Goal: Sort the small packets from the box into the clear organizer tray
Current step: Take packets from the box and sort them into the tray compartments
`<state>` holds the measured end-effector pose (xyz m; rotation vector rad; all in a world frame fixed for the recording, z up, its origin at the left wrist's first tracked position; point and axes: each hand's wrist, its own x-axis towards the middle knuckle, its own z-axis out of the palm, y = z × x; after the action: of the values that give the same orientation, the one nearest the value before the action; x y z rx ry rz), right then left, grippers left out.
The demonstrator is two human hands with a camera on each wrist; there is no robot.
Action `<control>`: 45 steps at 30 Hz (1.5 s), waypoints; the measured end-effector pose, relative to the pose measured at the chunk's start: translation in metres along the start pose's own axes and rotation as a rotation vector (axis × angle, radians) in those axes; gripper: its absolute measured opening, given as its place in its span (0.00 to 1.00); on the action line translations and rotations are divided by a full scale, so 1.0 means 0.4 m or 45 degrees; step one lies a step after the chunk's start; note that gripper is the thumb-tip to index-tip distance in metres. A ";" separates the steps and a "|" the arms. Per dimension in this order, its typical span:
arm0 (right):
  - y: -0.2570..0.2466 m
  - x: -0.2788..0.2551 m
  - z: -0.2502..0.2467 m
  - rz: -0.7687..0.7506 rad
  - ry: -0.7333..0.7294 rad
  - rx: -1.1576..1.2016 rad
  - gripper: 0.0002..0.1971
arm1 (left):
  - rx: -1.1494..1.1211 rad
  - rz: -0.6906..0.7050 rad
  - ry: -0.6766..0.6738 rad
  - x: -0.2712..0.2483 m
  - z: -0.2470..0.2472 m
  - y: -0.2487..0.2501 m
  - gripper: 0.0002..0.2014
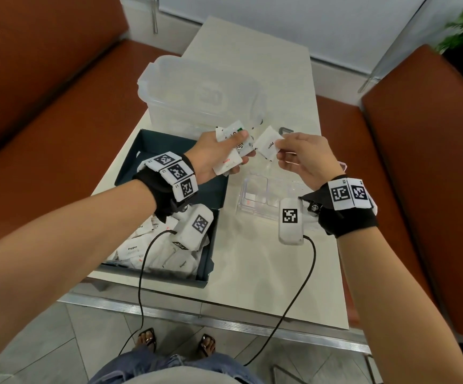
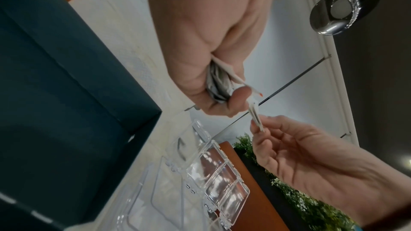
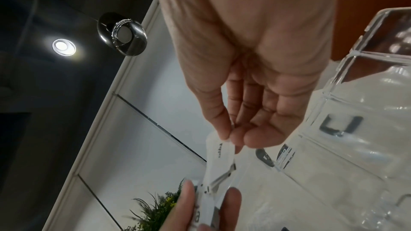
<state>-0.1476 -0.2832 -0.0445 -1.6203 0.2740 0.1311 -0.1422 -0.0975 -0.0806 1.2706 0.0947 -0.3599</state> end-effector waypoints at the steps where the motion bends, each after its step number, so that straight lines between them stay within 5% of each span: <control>1: 0.002 -0.002 0.002 -0.021 -0.021 -0.018 0.04 | 0.005 -0.005 0.000 0.000 0.005 -0.001 0.13; 10: 0.013 -0.003 0.004 -0.174 -0.053 -0.128 0.13 | 0.131 -0.039 0.068 0.019 0.026 -0.007 0.08; 15: 0.016 0.012 -0.017 -0.183 -0.020 -0.221 0.08 | 0.212 -0.055 0.019 0.024 0.032 -0.004 0.10; 22: 0.095 0.077 -0.122 -0.242 0.325 -0.916 0.09 | 0.231 -0.056 0.018 0.029 0.037 -0.019 0.05; 34: 0.277 0.119 -0.048 -0.068 0.238 -1.787 0.13 | 0.194 -0.068 0.040 0.050 0.047 -0.035 0.07; 45: 0.300 0.147 -0.034 -0.067 0.041 -2.321 0.09 | 0.163 -0.099 0.033 0.051 0.038 -0.044 0.11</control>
<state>-0.1227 -0.3083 -0.1741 -3.4316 0.0752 0.3721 -0.1305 -0.1206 -0.0975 1.4010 0.1456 -0.4217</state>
